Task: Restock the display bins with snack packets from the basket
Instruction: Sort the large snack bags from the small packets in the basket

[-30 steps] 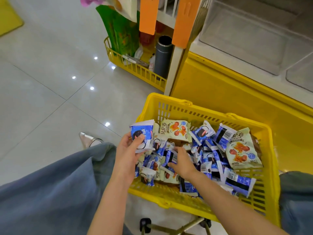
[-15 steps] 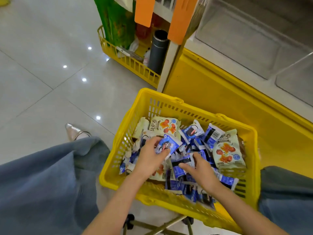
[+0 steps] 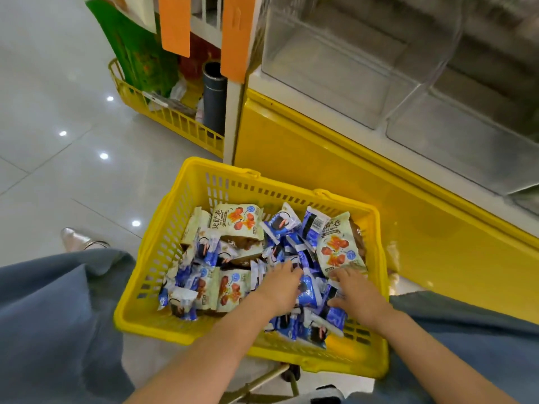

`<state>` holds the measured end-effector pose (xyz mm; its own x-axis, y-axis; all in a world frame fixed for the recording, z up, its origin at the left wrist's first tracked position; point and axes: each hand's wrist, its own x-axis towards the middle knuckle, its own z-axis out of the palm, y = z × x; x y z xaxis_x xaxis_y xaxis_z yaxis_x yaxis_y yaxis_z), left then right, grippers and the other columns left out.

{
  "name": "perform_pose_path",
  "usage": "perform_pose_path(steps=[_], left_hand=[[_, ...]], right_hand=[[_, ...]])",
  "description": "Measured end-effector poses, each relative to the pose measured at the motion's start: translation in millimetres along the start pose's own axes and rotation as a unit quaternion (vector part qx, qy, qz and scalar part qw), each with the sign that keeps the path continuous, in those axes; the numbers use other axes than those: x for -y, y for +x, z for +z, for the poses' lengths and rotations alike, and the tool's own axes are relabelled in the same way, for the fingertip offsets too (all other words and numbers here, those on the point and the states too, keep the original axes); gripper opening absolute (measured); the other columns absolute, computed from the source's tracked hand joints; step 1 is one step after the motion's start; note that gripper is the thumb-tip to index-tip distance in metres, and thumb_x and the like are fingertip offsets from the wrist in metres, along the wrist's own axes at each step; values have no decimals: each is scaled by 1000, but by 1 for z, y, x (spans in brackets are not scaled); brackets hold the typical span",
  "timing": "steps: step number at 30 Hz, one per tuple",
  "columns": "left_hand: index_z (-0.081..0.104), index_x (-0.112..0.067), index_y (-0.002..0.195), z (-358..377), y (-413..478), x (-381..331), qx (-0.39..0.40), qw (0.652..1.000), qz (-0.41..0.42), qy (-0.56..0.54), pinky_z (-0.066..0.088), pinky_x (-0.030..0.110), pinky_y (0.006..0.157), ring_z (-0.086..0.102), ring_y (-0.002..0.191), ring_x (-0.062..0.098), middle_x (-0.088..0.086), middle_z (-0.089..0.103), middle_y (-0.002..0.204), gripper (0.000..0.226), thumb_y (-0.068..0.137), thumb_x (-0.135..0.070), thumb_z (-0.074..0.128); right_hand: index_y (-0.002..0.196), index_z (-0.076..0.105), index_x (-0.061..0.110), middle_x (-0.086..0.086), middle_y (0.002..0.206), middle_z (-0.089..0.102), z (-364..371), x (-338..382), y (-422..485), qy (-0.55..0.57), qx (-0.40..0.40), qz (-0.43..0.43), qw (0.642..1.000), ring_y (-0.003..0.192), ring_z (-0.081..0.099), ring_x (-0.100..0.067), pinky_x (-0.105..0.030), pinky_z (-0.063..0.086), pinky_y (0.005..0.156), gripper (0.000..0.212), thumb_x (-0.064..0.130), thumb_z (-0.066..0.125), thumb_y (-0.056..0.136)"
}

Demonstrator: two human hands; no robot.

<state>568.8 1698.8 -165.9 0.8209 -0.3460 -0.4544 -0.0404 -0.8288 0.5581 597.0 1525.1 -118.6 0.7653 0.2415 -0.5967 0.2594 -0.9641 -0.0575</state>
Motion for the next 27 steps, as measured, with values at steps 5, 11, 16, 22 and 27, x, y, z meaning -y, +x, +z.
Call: perform_pose_path(steps=[5, 11, 16, 22, 27], left_hand=[[43, -22, 132, -55, -44, 24, -239, 964, 7, -119, 35, 29, 99, 42, 115, 15, -1, 43, 124, 38, 95, -21, 48], [54, -8, 118, -101, -110, 110, -453, 870, -163, -101, 38, 41, 90, 47, 107, 28, 13, 49, 116, 27, 92, -6, 48], [49, -18, 94, -72, -132, 146, -344, 865, -252, -264, 45, 42, 75, 56, 84, 30, 9, 56, 86, 19, 100, -28, 34], [44, -23, 93, -59, -138, 154, -348, 860, -218, -302, 49, 45, 74, 59, 77, 23, 8, 60, 82, 20, 99, -38, 32], [44, -24, 122, -67, -140, 153, -483, 807, -182, -286, 41, 17, 70, 49, 81, -1, -6, 51, 106, 28, 95, -21, 47]], right_hand=[[140, 34, 19, 1, 140, 41, -7, 50, -7, 127, -115, -94, 981, 130, 37, -14, -25, 33, 105, 55, 35, 54, 92], [143, 36, 22, 2, 146, 38, 19, 153, 20, 243, 12, -199, 949, 127, 44, -15, -24, 33, 105, 53, 28, 55, 94], [135, 43, 14, -7, 131, 53, 64, 223, 33, 344, 110, -126, 924, 103, 54, -14, -24, 41, 86, 52, 29, 62, 89], [111, 59, 9, -11, 106, 65, 71, 239, 46, 319, 98, -140, 932, 91, 60, -21, -25, 40, 67, 33, 30, 65, 87], [112, 56, 20, 6, 91, 63, 15, 217, 51, 338, 72, -180, 921, 74, 60, -1, -10, 41, 57, 33, 39, 63, 87]])
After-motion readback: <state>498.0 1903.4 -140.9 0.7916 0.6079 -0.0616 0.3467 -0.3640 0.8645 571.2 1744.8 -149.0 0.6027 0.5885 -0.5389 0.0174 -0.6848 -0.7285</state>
